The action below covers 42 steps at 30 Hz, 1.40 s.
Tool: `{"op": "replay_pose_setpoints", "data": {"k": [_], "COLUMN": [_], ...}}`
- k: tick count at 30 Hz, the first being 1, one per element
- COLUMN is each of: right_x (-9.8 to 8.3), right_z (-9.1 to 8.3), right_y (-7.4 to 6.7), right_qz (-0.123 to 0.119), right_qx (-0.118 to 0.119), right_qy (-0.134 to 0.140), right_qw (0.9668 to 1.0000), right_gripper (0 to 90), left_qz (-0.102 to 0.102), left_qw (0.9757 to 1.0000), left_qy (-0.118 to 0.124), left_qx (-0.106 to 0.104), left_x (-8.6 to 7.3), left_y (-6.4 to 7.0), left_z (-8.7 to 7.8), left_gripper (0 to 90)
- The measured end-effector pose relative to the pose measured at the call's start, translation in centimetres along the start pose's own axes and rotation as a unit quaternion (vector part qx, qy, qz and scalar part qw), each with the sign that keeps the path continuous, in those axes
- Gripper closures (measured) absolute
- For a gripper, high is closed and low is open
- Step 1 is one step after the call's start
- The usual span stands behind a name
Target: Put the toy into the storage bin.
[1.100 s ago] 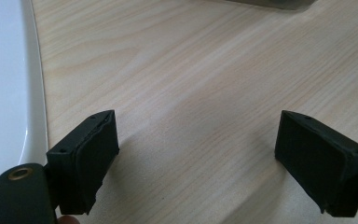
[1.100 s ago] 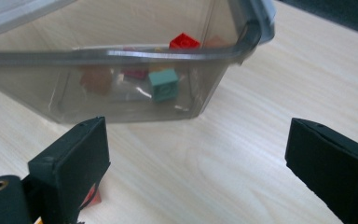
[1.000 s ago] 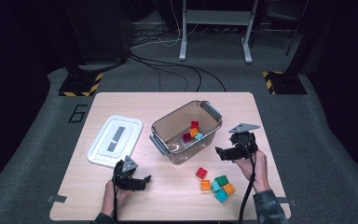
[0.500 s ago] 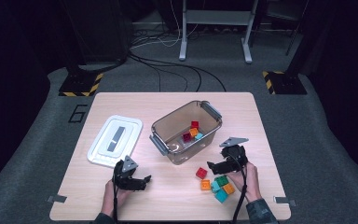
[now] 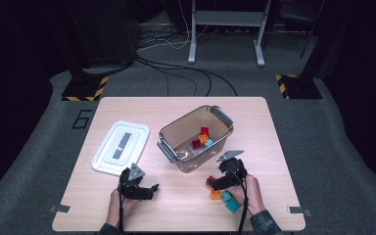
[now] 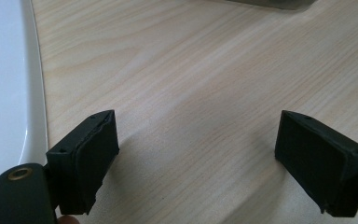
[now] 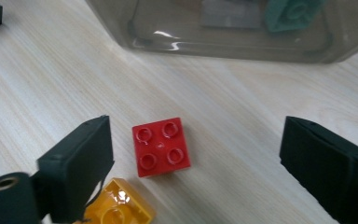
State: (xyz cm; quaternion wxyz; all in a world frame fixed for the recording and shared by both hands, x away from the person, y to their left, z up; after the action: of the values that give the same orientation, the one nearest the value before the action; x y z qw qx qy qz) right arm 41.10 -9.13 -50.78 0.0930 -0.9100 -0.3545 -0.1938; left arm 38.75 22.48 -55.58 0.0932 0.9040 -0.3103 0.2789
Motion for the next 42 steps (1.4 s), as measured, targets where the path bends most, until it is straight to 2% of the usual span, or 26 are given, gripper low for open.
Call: {"op": "replay_pose_setpoints", "data": {"k": [7,9,12,16,20,25,29,42], "right_x": [0.3,0.4,0.4,0.4,0.3,0.3,0.2,-0.3], "right_z": [1.3,1.6,1.9,2.2,2.4,2.3,1.9,0.1], "right_y": [-0.9,-1.0,-1.0,-1.1,-1.1,-0.9,-0.6,1.3], "right_qz": [-0.028,-0.031,-0.031,-0.030,-0.029,-0.030,-0.021,0.006], "right_qx": [0.008,0.009,0.008,0.008,0.007,0.004,0.008,-0.002], "right_qy": [-0.031,-0.038,-0.044,-0.053,-0.059,-0.055,-0.044,-0.015], "right_qw": [0.9991,0.9988,0.9985,0.9981,0.9978,0.9981,0.9988,0.9999], "right_gripper": [28.8,36.5,44.4,48.0,57.2,58.3,58.4,58.4], "left_qz": [0.000,0.000,0.000,0.000,-0.004,-0.004,-0.003,-0.004], "left_qw": [1.0000,1.0000,1.0000,1.0000,1.0000,1.0000,1.0000,1.0000], "left_qy": [0.000,-0.001,-0.001,-0.001,0.003,0.003,0.002,0.004], "left_qx": [0.000,0.001,0.001,0.001,0.001,0.001,0.001,0.002], "left_x": [0.0,0.0,0.0,0.0,0.0,0.0,0.0,0.0], "left_y": [0.0,0.0,0.0,0.0,0.0,0.0,0.0,0.0], "left_z": [0.0,0.0,0.0,0.0,0.0,0.0,0.0,0.0], "left_gripper": [13.0,13.0,13.0,13.0,13.0,13.0,13.0,13.0]}}
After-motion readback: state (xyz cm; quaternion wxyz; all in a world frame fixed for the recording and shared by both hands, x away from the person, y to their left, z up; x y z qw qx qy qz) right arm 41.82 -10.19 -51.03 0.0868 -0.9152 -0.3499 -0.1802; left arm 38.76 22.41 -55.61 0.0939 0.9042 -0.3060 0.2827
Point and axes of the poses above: each handheld gripper's, and its own axes: z roughly forward along the jaws, x roughly out of its top, y roughly to its right, the point moved 4 cm from there along z, roughly forward along the jaws, and after that the axes turned 13 degrees about -y, right-handed, at the moved point
